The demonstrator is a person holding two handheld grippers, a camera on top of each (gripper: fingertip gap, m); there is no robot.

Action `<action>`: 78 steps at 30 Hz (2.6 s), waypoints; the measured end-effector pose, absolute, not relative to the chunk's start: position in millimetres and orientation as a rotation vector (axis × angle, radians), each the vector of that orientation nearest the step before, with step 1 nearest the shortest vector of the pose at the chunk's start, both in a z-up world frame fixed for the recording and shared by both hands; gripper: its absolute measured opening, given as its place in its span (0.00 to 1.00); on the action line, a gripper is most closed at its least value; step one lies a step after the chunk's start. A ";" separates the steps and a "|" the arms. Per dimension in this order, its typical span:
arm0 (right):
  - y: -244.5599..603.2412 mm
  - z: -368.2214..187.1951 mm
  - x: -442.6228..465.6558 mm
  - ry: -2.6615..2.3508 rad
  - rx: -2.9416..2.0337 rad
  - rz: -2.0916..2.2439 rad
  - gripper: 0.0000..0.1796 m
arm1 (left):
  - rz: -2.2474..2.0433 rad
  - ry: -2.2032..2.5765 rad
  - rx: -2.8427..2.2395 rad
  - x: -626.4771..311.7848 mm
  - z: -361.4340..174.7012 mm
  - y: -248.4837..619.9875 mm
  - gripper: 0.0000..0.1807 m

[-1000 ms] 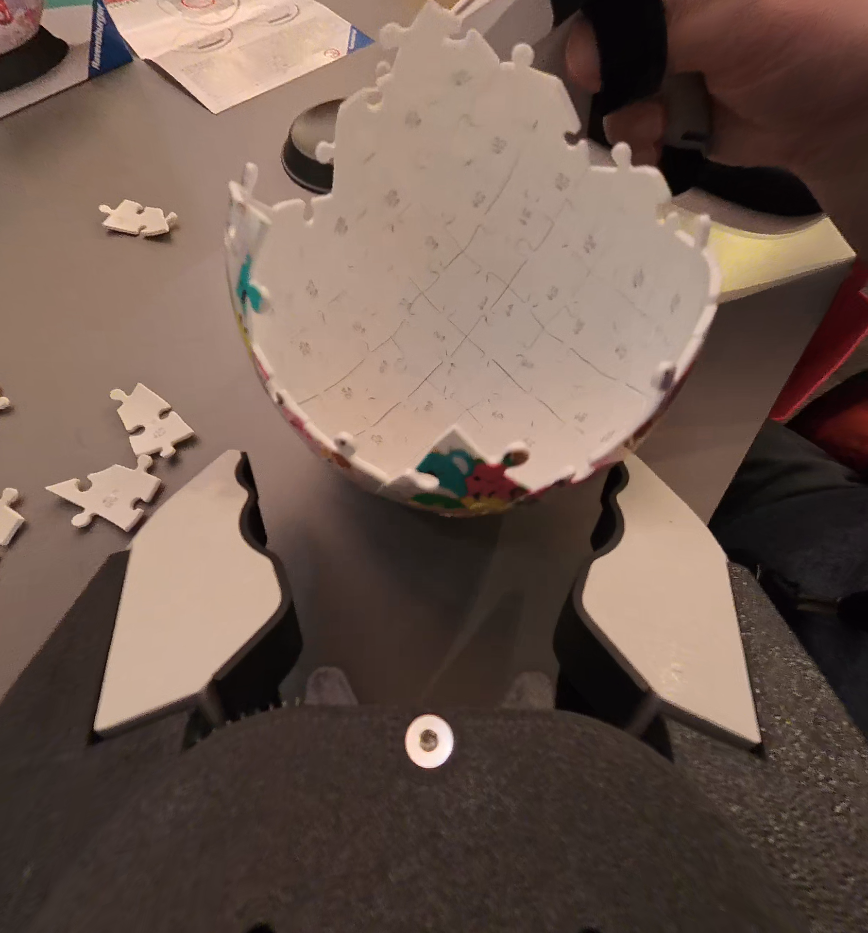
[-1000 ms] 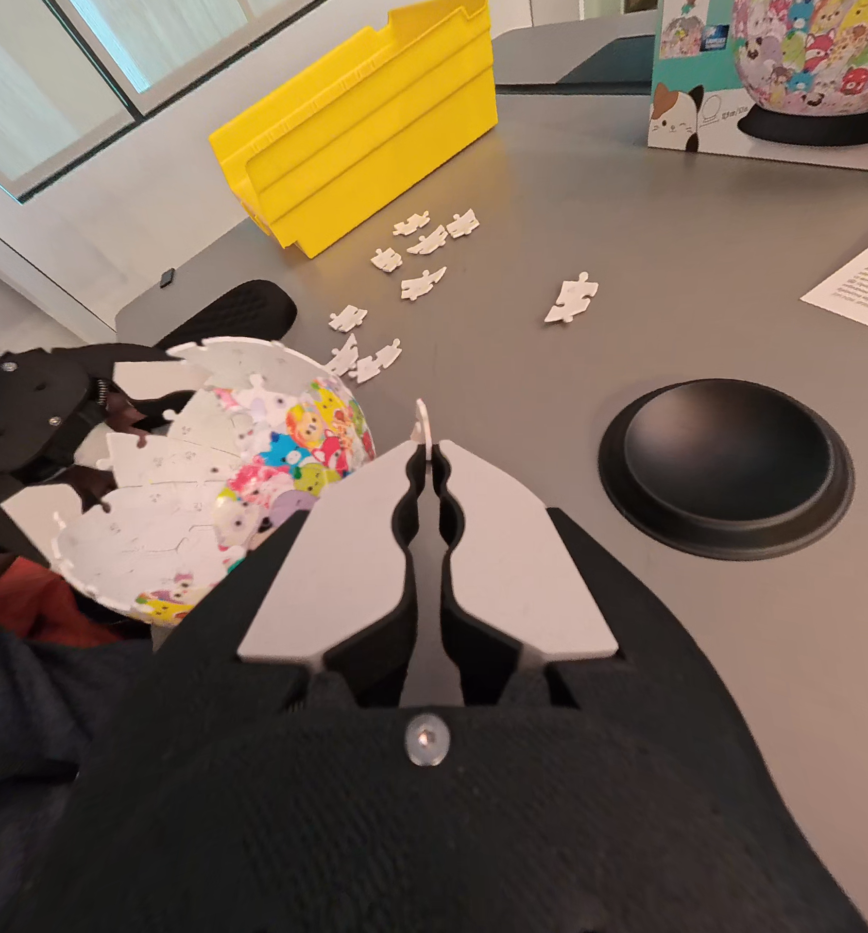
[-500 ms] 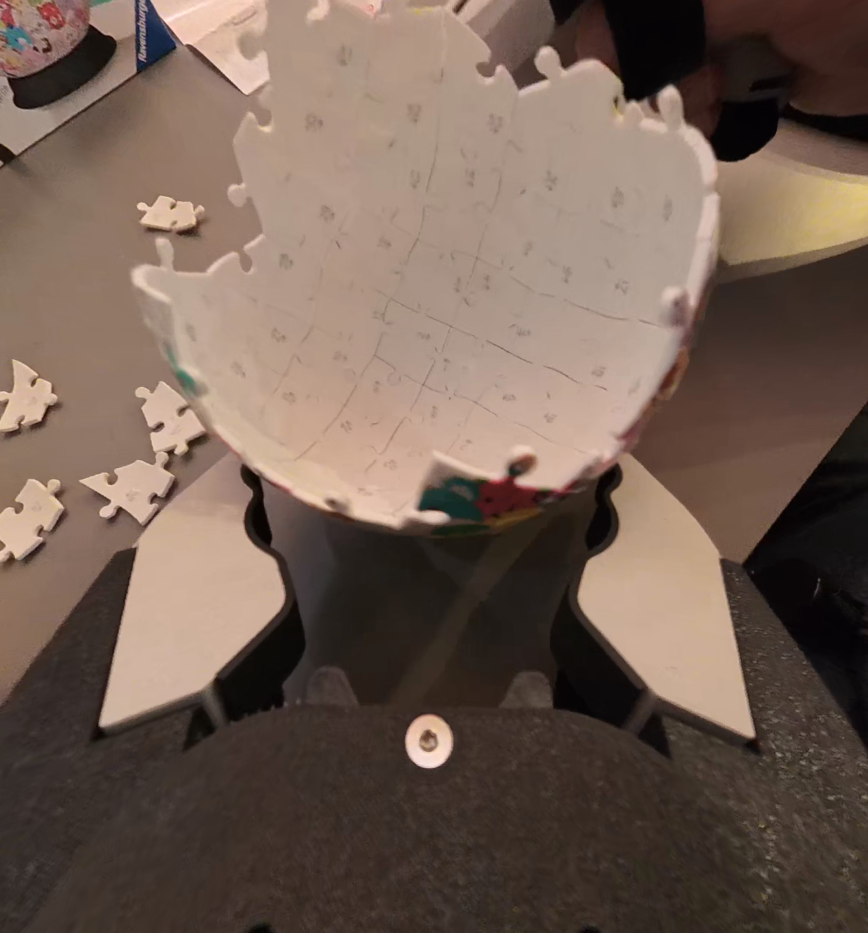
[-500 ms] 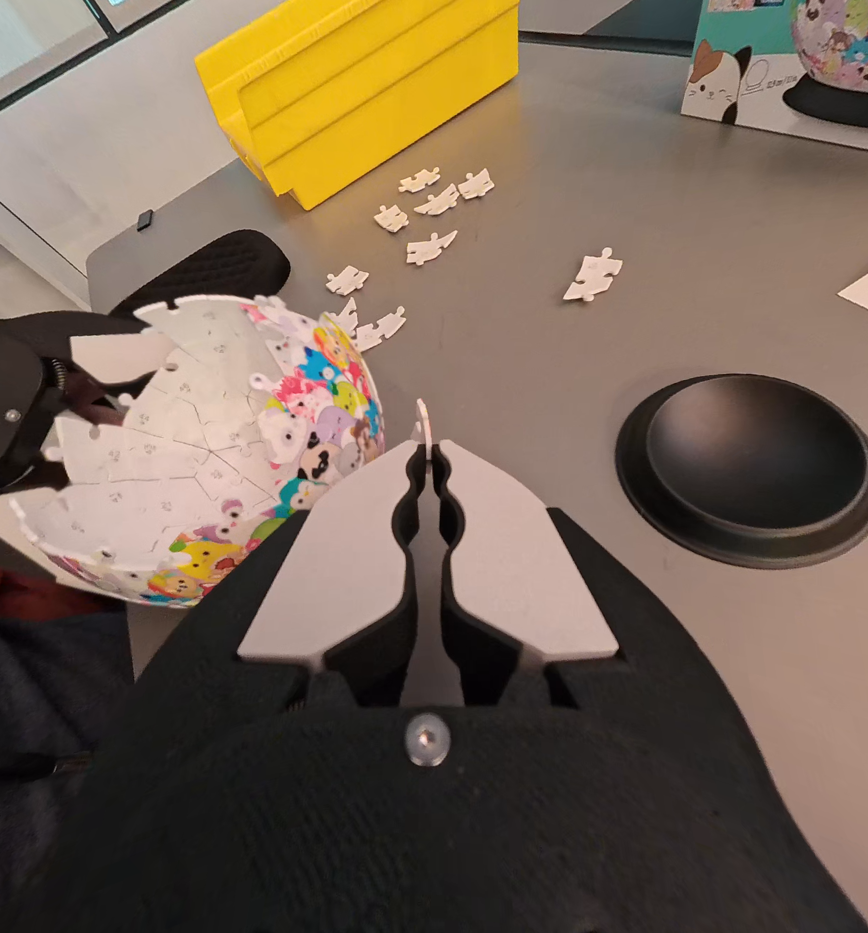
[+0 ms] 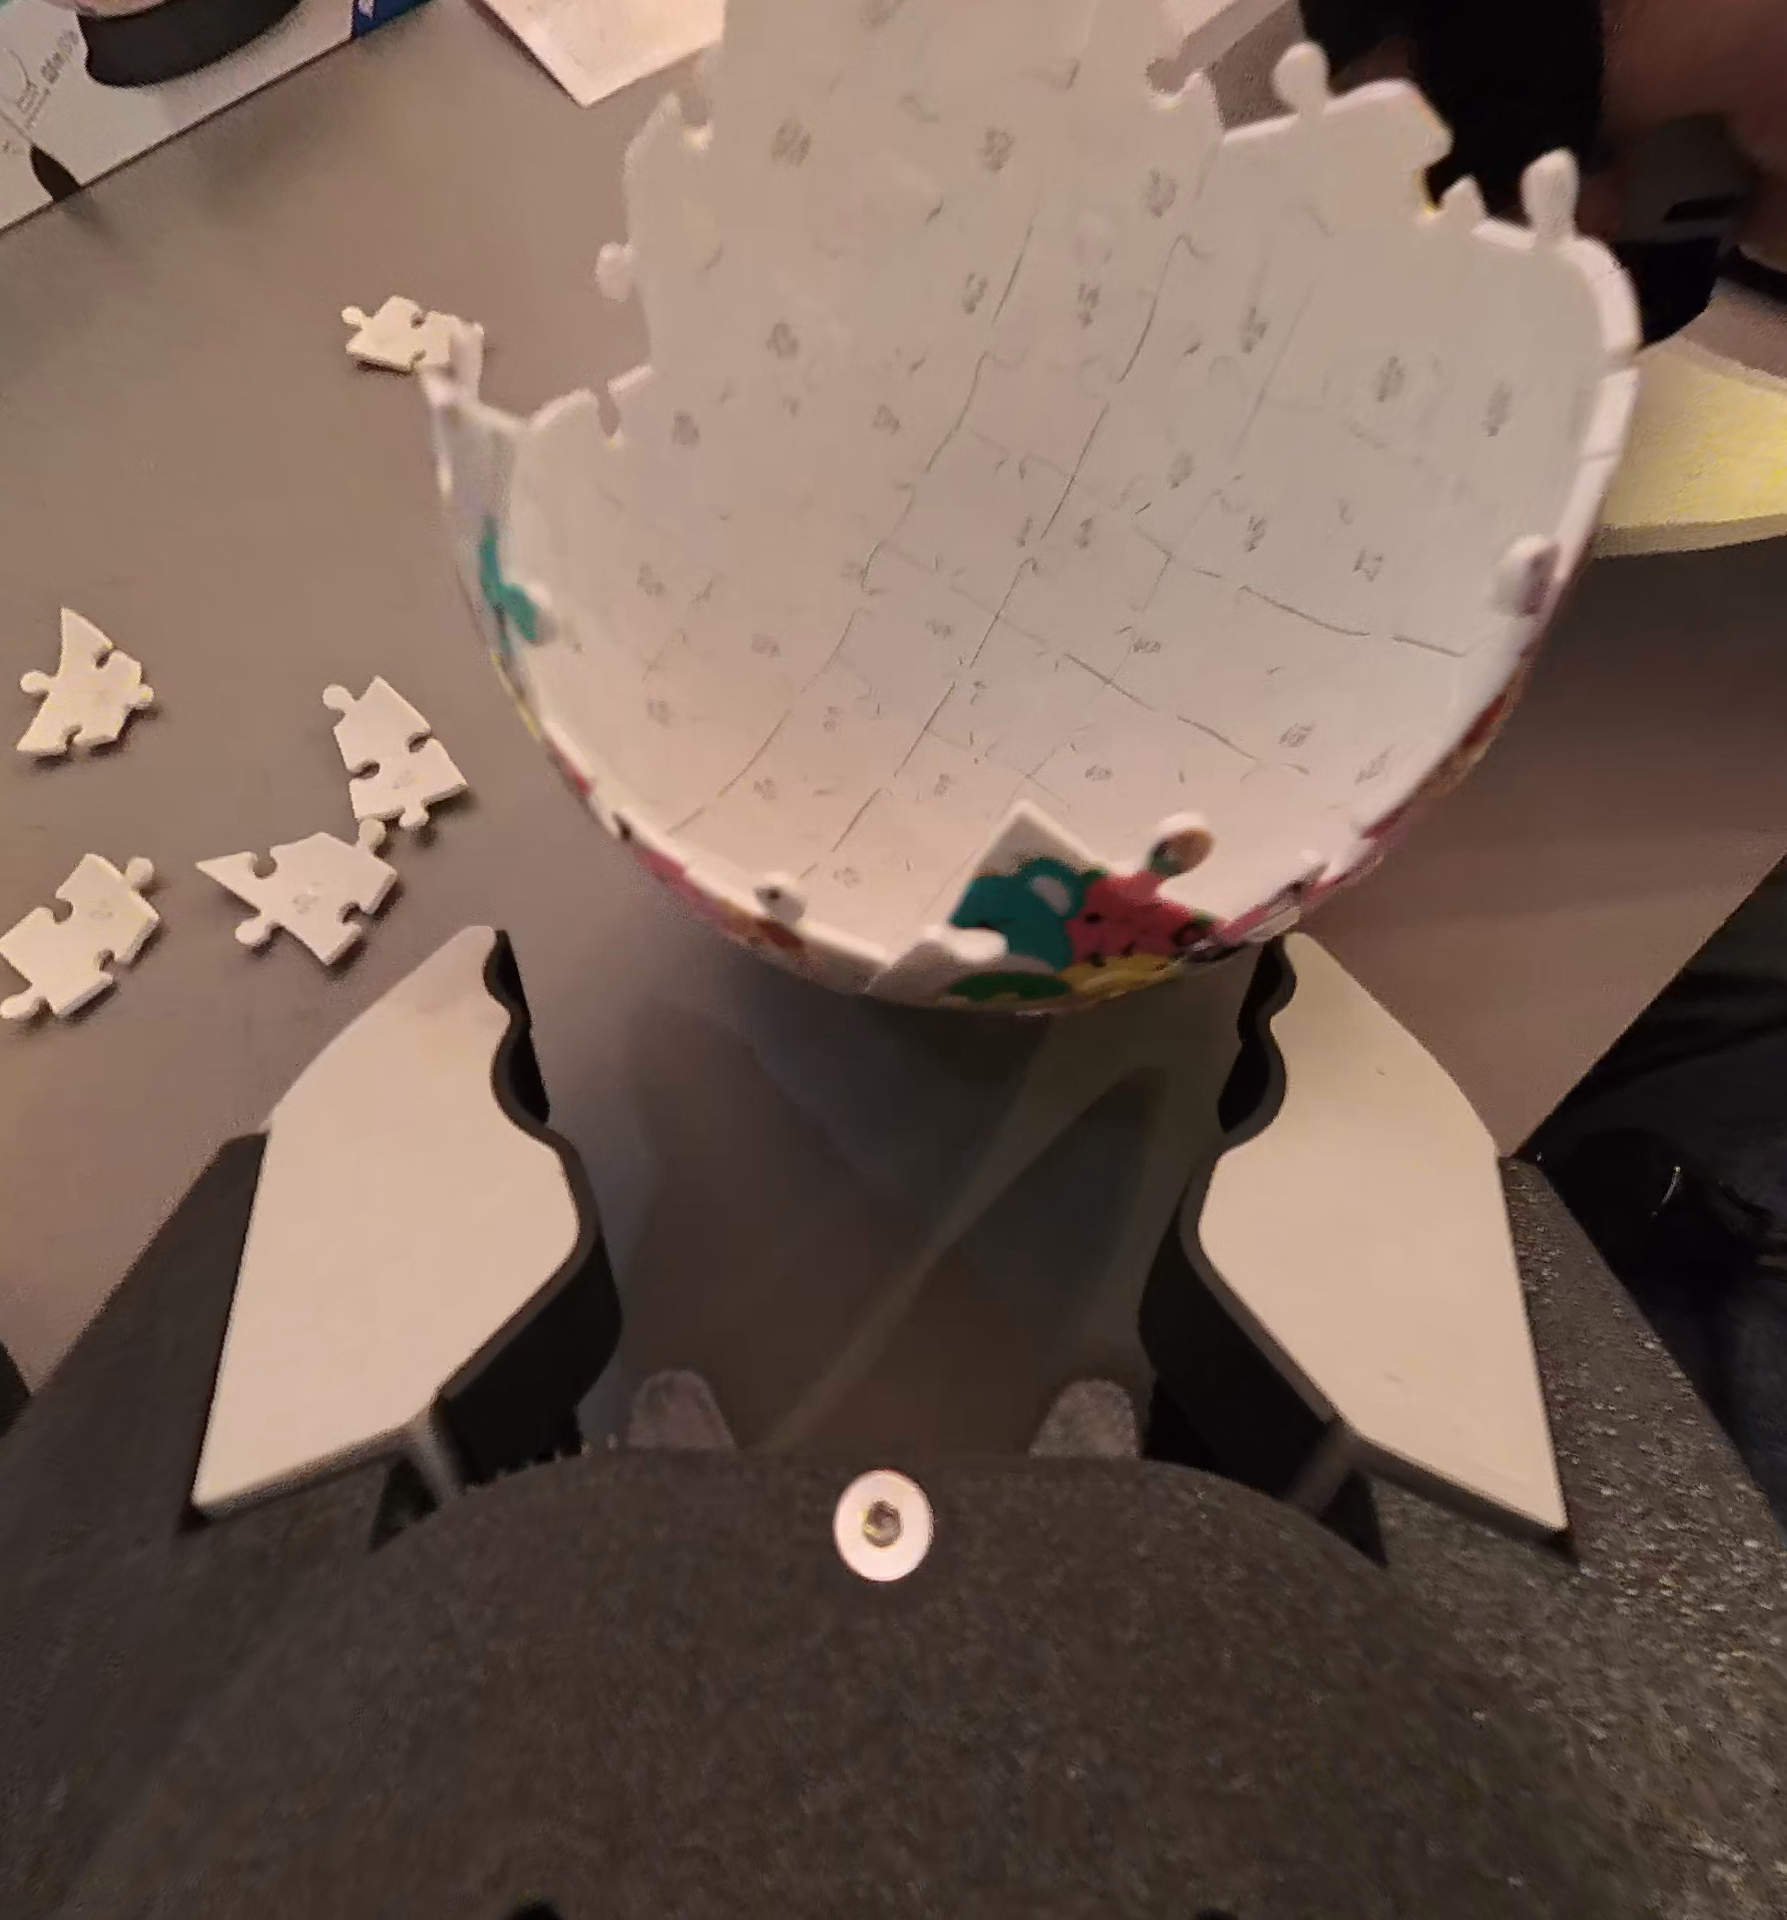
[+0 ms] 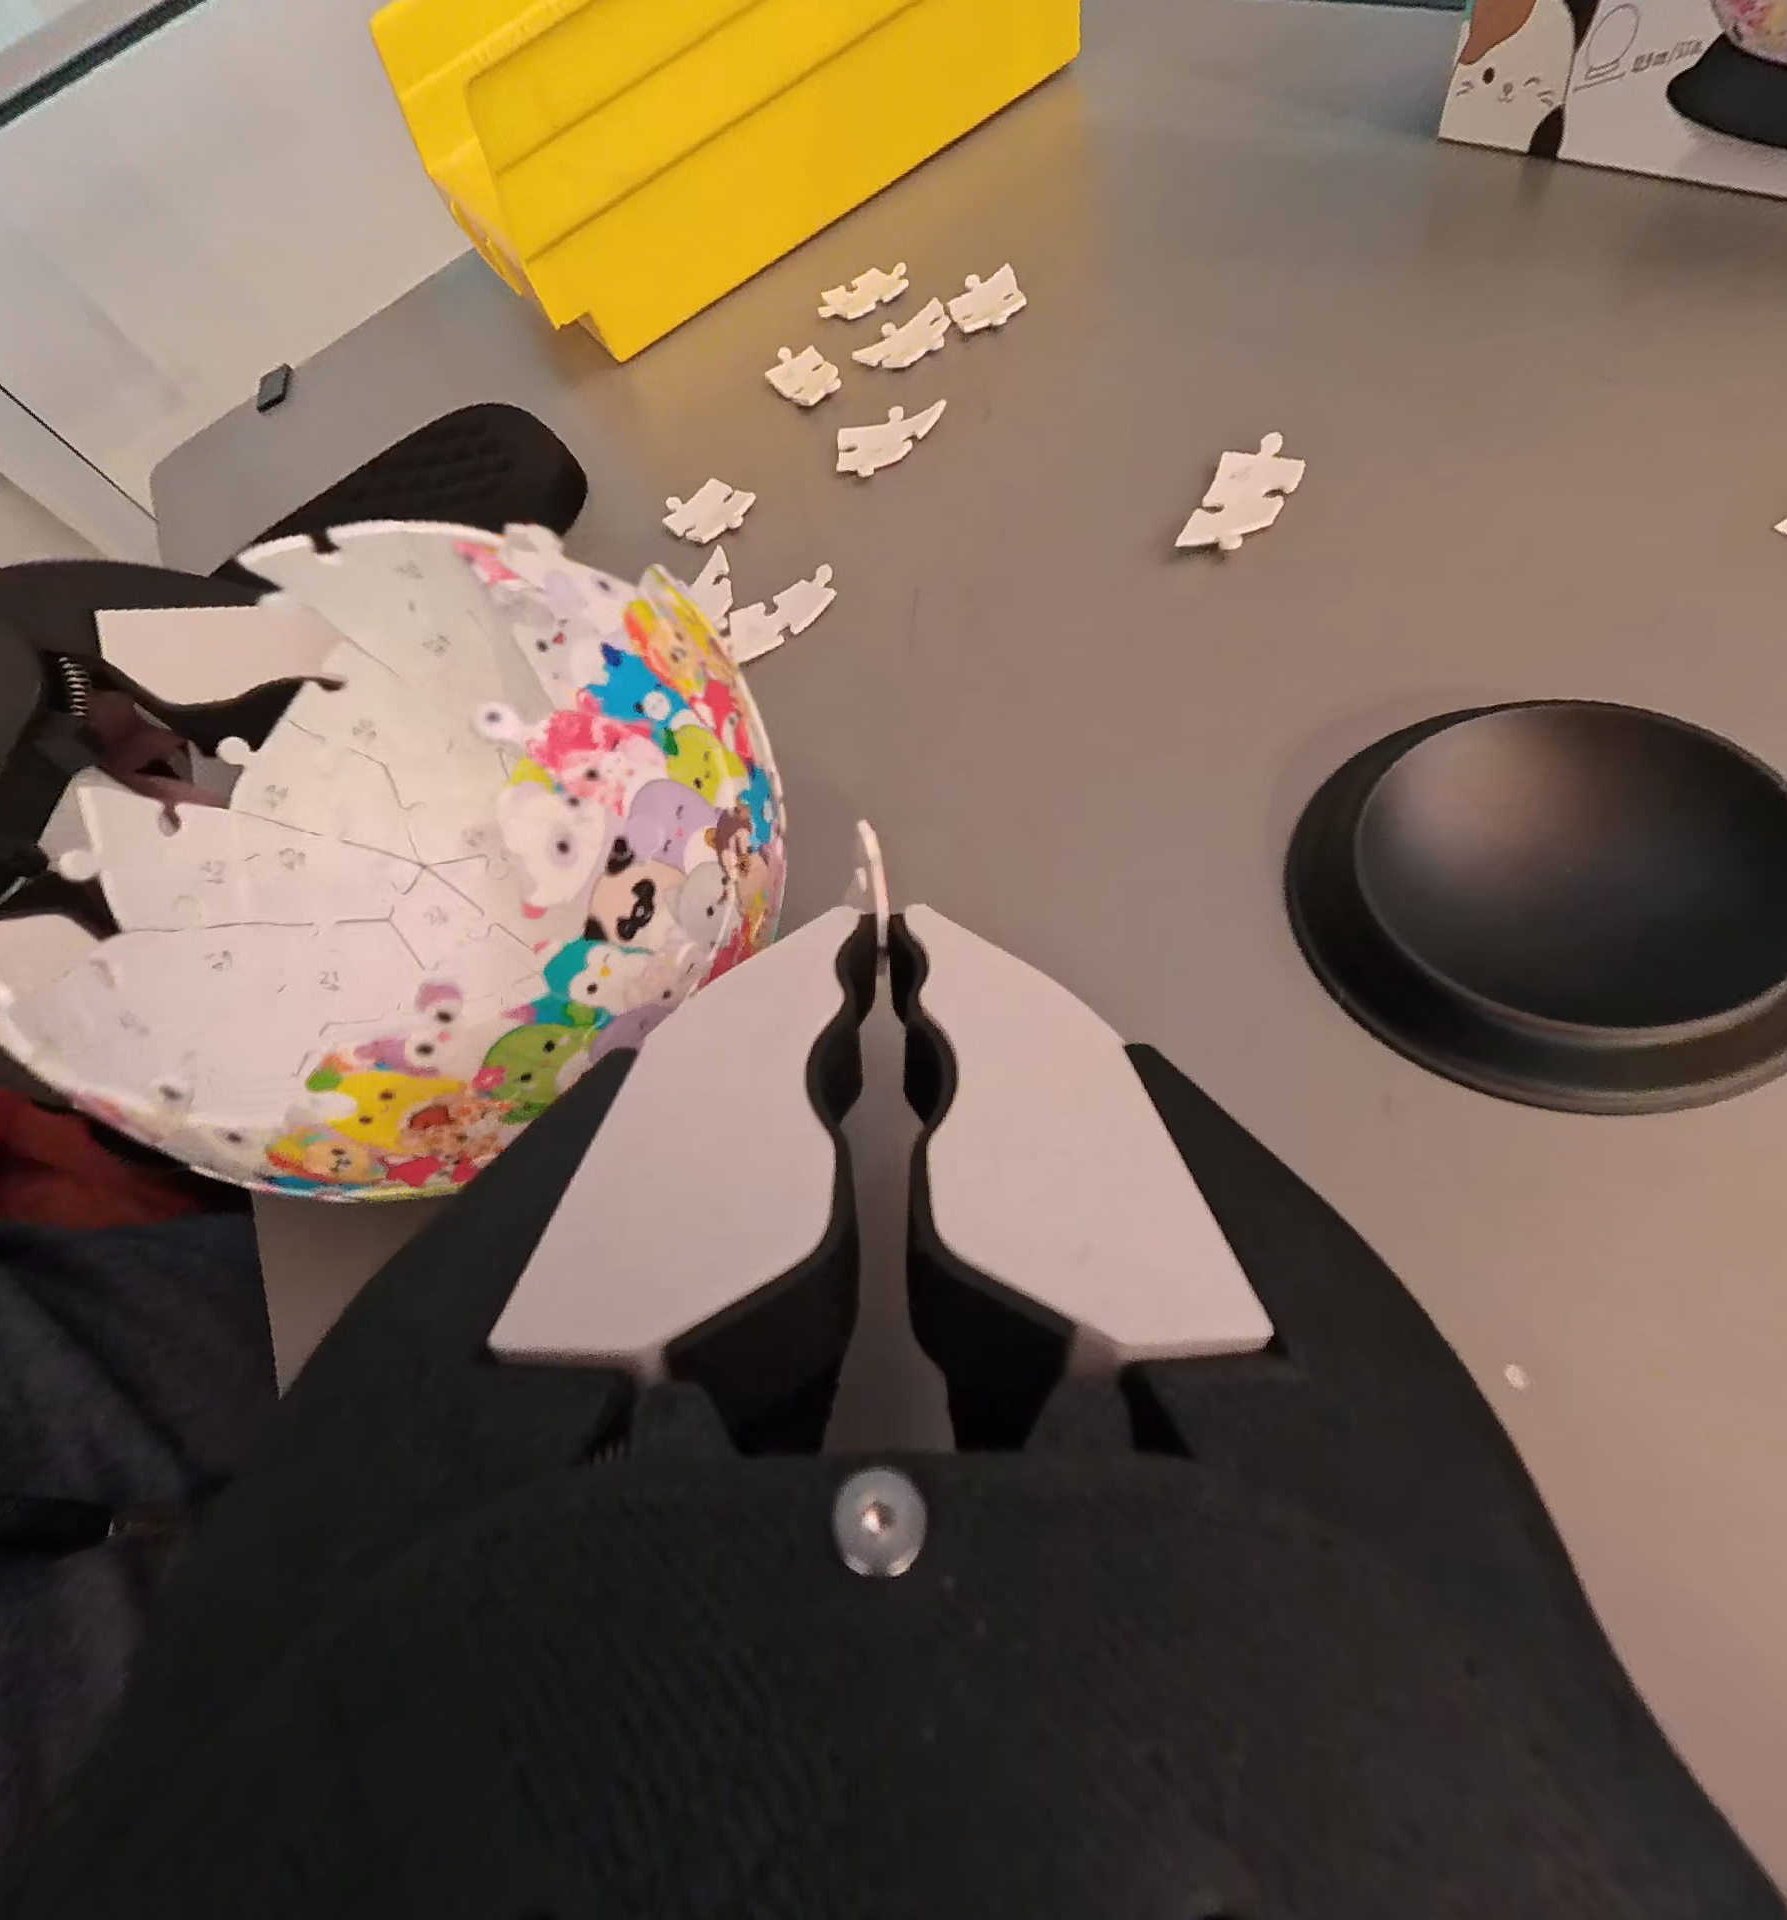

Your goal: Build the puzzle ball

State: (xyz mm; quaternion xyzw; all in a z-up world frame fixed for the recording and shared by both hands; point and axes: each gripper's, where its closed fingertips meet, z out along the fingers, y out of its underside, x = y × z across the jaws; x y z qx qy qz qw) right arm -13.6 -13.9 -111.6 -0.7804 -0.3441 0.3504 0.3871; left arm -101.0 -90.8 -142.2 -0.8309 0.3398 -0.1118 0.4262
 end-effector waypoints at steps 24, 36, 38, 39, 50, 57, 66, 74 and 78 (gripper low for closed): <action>-14.2 -119.5 -23.4 -0.894 -2.048 0.994 0.02 | -0.327 0.747 -2.241 -89.2 -161.7 -94.0 0.67; -18.3 -116.9 -25.0 -0.908 -2.047 1.008 0.02 | -0.332 0.798 -2.232 -79.9 -159.6 -96.3 0.58; -19.3 -116.5 -25.3 -0.911 -2.046 1.014 0.02 | -0.322 0.806 -2.225 -79.7 -157.7 -95.0 0.57; -19.5 -116.7 -25.1 -0.911 -2.048 1.013 0.02 | -0.312 0.812 -2.220 -79.6 -157.0 -93.6 0.57; -12.9 -119.7 -16.6 -0.876 -2.091 0.993 0.02 | -0.426 0.840 -2.157 -72.2 -147.9 -81.1 0.61; -11.2 -124.6 -13.5 -0.879 -2.140 0.978 0.02 | -0.643 0.823 -2.154 -71.1 -140.5 -76.8 0.60; 1.5 -128.8 -4.3 -0.875 -2.204 0.909 0.02 | -0.844 0.851 -2.164 -72.8 -134.4 -72.8 0.58; 28.7 -108.4 6.7 -0.841 -2.167 0.902 0.02 | -0.933 0.841 -2.189 -74.1 -128.9 -72.6 0.55; 42.1 -91.6 4.8 -0.819 -2.117 0.966 0.02 | -0.951 0.832 -2.197 -73.8 -129.1 -72.8 0.55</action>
